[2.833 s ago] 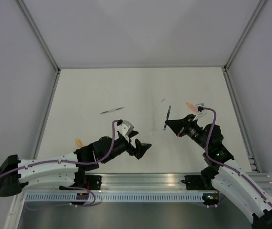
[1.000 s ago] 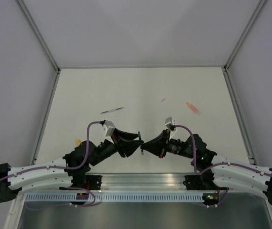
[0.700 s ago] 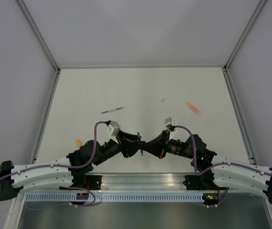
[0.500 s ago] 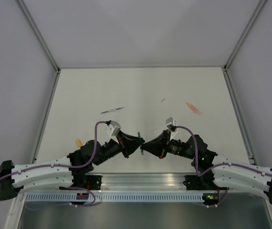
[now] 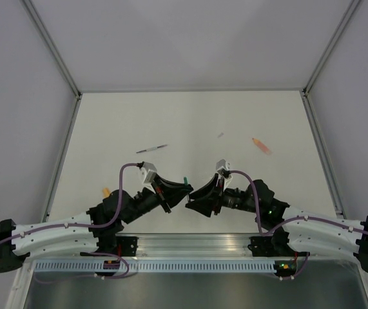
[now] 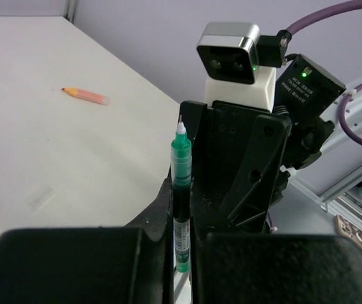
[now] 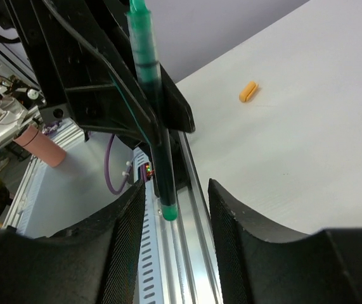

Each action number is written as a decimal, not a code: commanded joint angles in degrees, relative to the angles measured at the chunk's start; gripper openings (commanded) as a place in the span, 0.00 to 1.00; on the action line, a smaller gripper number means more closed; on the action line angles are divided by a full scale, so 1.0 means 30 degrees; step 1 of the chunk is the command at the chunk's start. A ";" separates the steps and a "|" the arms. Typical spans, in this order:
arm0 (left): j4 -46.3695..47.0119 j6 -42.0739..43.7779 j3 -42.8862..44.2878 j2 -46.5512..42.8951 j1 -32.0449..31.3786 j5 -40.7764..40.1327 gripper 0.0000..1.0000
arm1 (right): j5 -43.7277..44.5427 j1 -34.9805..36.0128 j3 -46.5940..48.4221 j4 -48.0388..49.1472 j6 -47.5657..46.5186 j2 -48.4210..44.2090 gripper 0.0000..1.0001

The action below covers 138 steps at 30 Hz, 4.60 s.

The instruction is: Insert the pens into the pen caps

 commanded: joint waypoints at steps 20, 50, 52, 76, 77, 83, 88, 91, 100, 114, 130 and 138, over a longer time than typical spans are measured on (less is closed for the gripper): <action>0.1611 -0.0239 -0.0387 -0.0287 0.0047 0.1198 0.44 | 0.1311 0.0453 -0.0688 0.2755 0.0335 -0.1386 0.00; 0.0090 0.0640 0.0551 -0.0196 0.0047 0.0649 0.02 | 0.1192 0.0482 0.1533 -0.2237 -0.0598 -0.0682 0.49; -0.0816 0.0466 0.0521 -0.1014 0.0047 -0.0494 0.02 | 0.2501 0.0482 0.2208 -0.4470 -0.1969 -0.1411 0.60; -0.3486 0.0816 -0.1441 -0.7699 0.0047 -1.1194 0.02 | 1.5528 -0.2535 1.9160 -3.2073 1.9347 1.7121 0.42; -0.3515 0.0787 -0.1470 -0.7728 0.0047 -1.1194 0.02 | 1.5259 -0.2506 1.9813 -3.2312 1.9494 1.7767 0.41; -0.3486 0.0728 -0.1705 -0.8342 0.0047 -1.1223 0.02 | 1.4960 -0.2740 2.1637 -3.3075 2.2415 1.9357 0.44; -0.3603 0.0523 -0.1822 -0.8695 0.0047 -1.1282 0.02 | 1.5667 -0.2799 1.9651 -3.2144 2.5060 1.7629 0.52; -0.3720 0.0465 -0.1822 -0.8958 0.0047 -1.1340 0.02 | 1.5696 -0.2945 1.8885 -3.1700 2.5764 1.7392 0.52; -0.3867 0.0377 -0.1852 -0.9223 0.0047 -1.1516 0.02 | 1.5284 -0.3941 1.7447 -2.8156 2.4214 1.7802 0.51; -0.3896 0.0377 -0.1852 -0.9340 0.0047 -1.1487 0.02 | 1.3528 -0.4615 1.7448 -2.6514 2.3158 2.0117 0.47; -0.4219 0.0113 -0.1852 -0.9838 0.0047 -1.1604 0.02 | 1.3119 -0.5640 1.4840 -2.4523 2.1226 1.9502 0.27; -0.4219 0.0142 -0.1852 -0.9780 0.0047 -1.1750 0.02 | 1.2386 -0.5787 1.4606 -2.2914 2.0027 1.9560 0.24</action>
